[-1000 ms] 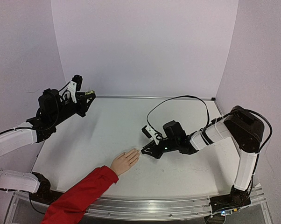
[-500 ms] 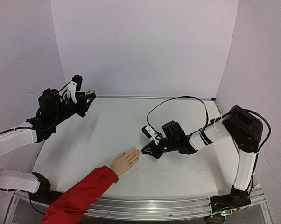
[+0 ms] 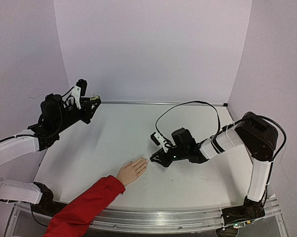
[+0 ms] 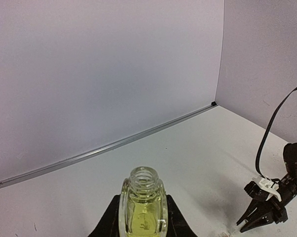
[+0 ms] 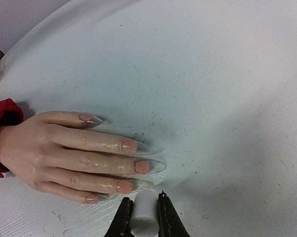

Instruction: Paint the nails

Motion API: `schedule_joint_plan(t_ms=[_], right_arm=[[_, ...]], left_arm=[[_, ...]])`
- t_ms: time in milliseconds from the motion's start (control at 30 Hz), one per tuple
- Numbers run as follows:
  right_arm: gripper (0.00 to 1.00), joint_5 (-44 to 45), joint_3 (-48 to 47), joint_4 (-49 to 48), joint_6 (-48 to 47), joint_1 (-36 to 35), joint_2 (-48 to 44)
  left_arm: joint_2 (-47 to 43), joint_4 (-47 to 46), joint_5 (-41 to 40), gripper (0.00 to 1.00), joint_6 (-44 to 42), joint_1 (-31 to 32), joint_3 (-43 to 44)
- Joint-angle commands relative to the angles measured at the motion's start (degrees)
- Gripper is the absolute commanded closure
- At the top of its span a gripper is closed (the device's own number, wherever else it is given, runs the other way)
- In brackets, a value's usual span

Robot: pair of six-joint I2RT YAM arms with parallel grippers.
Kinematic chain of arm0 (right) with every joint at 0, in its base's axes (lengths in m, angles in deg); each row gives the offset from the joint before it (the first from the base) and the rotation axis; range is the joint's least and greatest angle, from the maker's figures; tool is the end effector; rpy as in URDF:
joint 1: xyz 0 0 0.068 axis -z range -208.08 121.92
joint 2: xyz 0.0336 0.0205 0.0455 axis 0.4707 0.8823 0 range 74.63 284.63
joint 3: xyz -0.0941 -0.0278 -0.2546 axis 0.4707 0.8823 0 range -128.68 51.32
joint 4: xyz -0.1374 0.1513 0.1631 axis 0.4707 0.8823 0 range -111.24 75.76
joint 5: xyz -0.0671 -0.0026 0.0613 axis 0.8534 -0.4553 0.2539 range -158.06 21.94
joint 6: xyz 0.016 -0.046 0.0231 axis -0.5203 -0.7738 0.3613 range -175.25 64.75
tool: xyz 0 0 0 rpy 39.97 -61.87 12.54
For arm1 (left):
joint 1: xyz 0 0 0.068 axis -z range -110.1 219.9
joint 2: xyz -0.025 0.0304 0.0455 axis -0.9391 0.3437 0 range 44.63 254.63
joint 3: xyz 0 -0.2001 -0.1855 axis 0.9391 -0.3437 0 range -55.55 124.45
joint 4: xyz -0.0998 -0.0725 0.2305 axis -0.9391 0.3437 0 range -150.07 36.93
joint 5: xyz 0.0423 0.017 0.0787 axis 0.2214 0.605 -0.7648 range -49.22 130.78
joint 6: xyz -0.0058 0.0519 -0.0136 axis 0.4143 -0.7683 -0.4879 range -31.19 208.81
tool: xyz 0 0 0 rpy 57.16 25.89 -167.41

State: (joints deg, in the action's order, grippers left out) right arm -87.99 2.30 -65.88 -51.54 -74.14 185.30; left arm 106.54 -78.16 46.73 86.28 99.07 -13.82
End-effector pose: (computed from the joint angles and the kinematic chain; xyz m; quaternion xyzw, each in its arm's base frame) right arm 0.2585 0.2857 0.1420 -0.3820 0.7012 0.3726 0.4729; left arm 0.2215 -0.1278 0.3143 0.2310 0.6817 -0.1962 0.6659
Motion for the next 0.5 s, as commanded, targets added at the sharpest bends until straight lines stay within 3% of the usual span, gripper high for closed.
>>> schedule_joint_plan(t_ms=[0,467], right_arm=[[1.0,0.2,0.4,-2.2,0.6,-0.4,-2.7],[1.0,-2.9,2.7,-3.9,0.2,-0.5,-4.9]], left_arm=[[-0.9,-3.9,0.2,1.0,-0.1,-0.4,0.7],[-1.5,-3.9,0.6,1.0,0.3,-0.4,0.6]])
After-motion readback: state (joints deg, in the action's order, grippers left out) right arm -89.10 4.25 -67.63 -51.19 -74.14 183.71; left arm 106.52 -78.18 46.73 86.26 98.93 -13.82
